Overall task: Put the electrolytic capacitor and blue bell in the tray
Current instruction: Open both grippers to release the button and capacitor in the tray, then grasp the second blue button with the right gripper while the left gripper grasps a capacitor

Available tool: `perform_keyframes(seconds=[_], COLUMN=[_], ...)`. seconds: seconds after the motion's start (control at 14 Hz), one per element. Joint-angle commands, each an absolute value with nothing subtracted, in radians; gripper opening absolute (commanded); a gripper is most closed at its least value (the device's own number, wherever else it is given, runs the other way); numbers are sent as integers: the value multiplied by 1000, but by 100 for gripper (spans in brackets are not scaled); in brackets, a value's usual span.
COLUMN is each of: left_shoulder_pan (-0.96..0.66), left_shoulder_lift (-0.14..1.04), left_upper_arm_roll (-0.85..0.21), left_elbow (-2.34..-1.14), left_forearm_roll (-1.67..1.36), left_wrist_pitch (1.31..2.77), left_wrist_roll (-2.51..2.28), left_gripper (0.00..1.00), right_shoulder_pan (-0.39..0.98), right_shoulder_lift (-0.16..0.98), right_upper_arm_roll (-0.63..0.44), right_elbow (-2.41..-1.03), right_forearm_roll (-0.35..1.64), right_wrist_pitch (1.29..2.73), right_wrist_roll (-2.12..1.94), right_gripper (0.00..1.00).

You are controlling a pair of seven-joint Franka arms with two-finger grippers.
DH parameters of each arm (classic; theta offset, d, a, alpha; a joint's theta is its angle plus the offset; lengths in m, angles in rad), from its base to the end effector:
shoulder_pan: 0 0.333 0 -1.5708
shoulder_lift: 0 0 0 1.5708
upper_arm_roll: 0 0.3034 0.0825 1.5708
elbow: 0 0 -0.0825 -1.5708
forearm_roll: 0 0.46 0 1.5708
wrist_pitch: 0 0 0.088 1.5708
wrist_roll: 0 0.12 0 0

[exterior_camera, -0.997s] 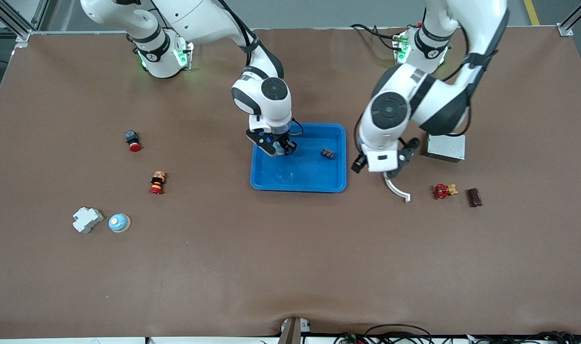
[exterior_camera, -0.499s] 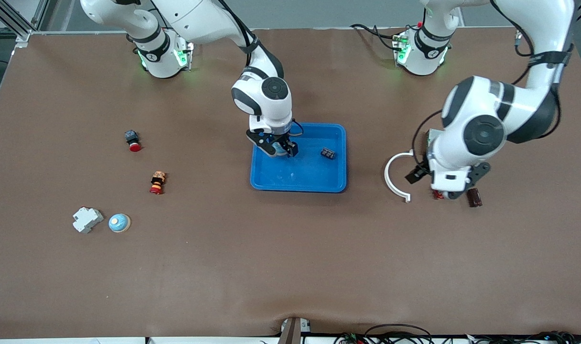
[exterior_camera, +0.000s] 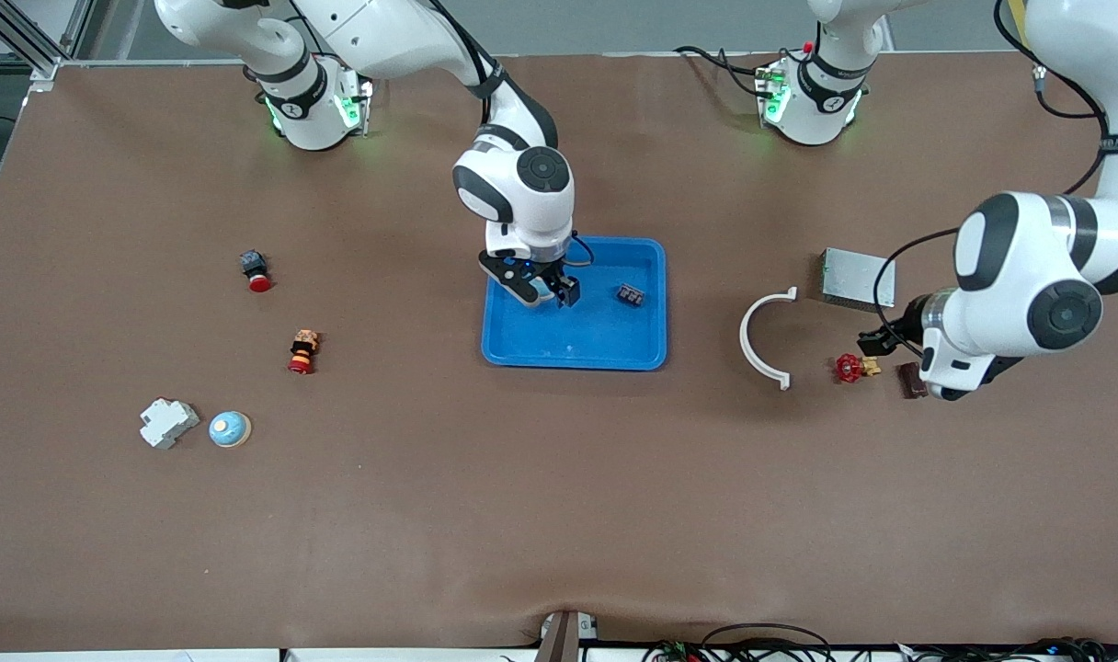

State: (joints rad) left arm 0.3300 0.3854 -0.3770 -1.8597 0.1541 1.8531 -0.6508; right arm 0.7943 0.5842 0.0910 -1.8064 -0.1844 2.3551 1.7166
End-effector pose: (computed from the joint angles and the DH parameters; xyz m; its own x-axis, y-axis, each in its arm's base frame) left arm 0.6400 -0.0140 0.2315 0.8085 0.5122 -0.2898 0.4719 -0.8585 -0.2010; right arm 0.4436 0.5347 0.1392 0.7545 -0.6513 0.0803 -0.6547 -0.7555 0.0238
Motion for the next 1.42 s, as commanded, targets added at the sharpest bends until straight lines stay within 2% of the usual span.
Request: perform_keyframes(seconds=[0.0, 0.21, 0.57, 0.64, 0.78, 0.85, 1.35], left_shoulder_pan=[347, 396, 400, 405, 405, 405, 410], left_shoulder_lift=[474, 549, 561, 571, 575, 574, 606], left_upper_arm_roll=[-388, -387, -387, -387, -387, -387, -388], left_elbow=[-1847, -1845, -1841, -1841, -1841, -1841, -1833], left_forearm_roll=[250, 334, 336, 336, 353, 374, 524], left_wrist_pitch=[1893, 1998, 2032, 2045, 2048, 2048, 2115], left_wrist_roll=[-643, -643, -640, -638, -638, -638, -585], left_gripper=[100, 100, 100, 93, 84, 83, 83], right_shoulder_pan=[781, 712, 545, 505, 421, 381, 80], right_shoulder_lift=[554, 485, 361, 344, 315, 311, 321], right_upper_arm_roll=[84, 84, 86, 86, 86, 86, 84], right_elbow=[-1784, -1787, -1801, -1805, -1828, -1836, -1841], right_forearm_roll=[-206, -204, -196, -196, -196, -196, -196], right_wrist_pitch=[2271, 2159, 2010, 1988, 1983, 1983, 2075], right_wrist_roll=[1634, 1441, 1059, 984, 834, 769, 283], right_gripper=[100, 100, 100, 100, 100, 100, 100])
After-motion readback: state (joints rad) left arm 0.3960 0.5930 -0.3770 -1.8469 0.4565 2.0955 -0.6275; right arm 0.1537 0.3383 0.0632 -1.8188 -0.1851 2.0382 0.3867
